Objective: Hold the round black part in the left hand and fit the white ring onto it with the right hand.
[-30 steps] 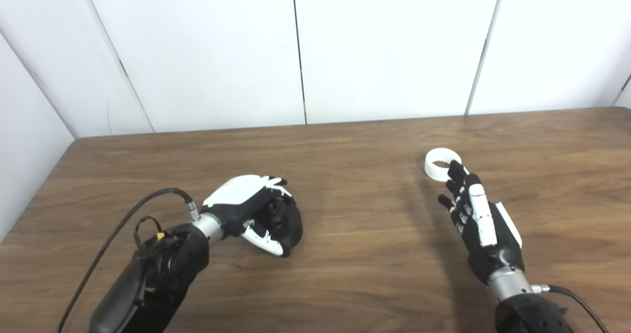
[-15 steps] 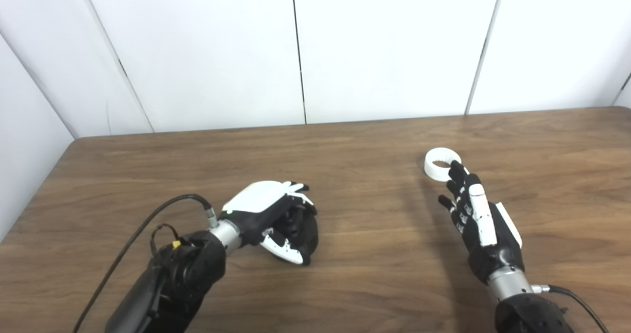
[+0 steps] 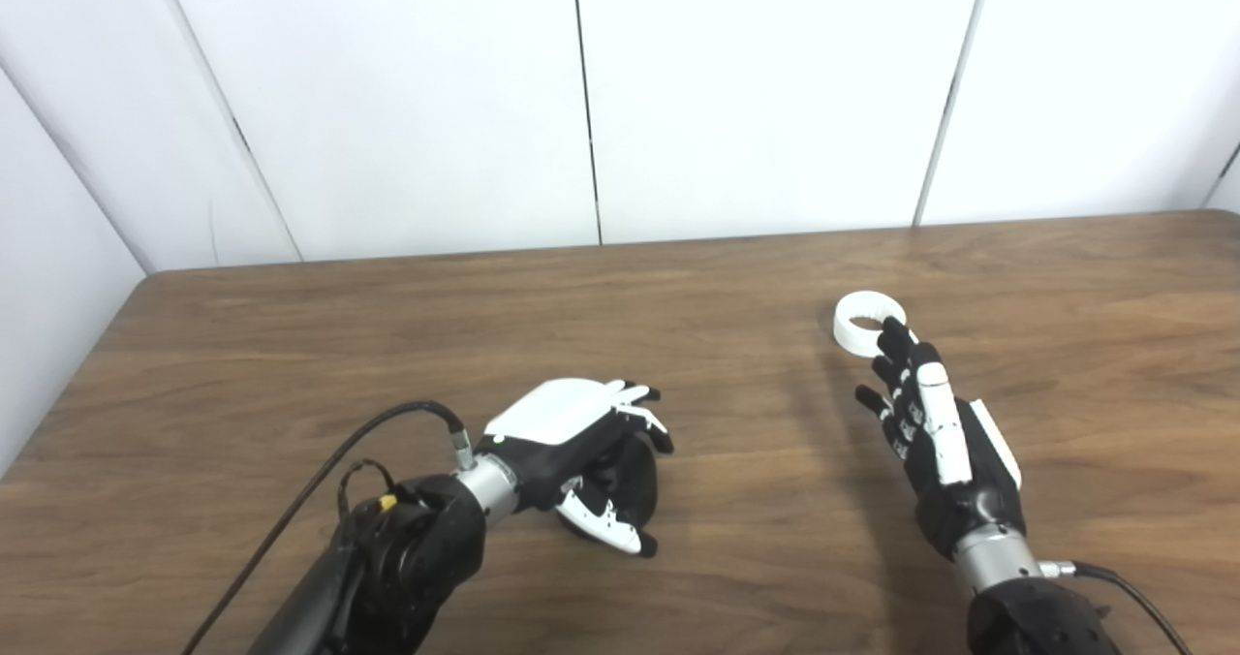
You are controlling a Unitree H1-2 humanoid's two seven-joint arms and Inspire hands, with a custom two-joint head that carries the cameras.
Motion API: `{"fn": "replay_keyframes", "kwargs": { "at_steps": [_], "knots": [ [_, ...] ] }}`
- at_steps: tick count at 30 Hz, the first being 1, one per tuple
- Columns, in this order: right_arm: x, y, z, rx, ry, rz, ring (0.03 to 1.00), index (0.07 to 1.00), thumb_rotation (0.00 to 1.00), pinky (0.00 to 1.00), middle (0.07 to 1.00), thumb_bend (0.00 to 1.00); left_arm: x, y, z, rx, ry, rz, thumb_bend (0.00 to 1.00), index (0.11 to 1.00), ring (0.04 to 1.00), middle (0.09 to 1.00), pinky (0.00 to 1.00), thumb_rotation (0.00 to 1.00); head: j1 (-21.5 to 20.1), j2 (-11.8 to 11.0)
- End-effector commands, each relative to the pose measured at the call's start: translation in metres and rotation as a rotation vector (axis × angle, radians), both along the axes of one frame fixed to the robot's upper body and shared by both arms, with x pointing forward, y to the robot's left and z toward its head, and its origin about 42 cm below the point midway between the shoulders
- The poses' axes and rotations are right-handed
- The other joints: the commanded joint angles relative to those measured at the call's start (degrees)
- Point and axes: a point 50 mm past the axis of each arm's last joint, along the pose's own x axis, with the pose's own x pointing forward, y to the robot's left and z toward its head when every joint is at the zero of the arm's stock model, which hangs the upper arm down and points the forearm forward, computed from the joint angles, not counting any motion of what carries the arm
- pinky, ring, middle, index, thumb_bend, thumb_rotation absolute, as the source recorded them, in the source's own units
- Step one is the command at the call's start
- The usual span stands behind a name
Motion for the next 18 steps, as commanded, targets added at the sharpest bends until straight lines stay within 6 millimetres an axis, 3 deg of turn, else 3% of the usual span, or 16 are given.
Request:
{"fn": "replay_keyframes", "kwargs": {
  "at_steps": [1,18],
  "knots": [
    [0.0033,0.0052,0.0178,0.008,-0.079,0.017,0.994,0.972,1.00,0.92,0.988,0.45,0.0009,-0.0072,0.0172,-0.018,-0.074,-0.024,0.90,0.739,1.000,0.980,0.96,0.31,-0.1,0.1],
    [0.0031,0.0043,0.0162,0.009,-0.079,0.014,0.987,0.960,1.00,0.91,0.978,0.46,-0.0029,-0.0116,0.0159,-0.057,-0.081,-0.039,0.89,0.749,1.000,0.975,0.96,0.30,-0.1,0.2]
  ]
}}
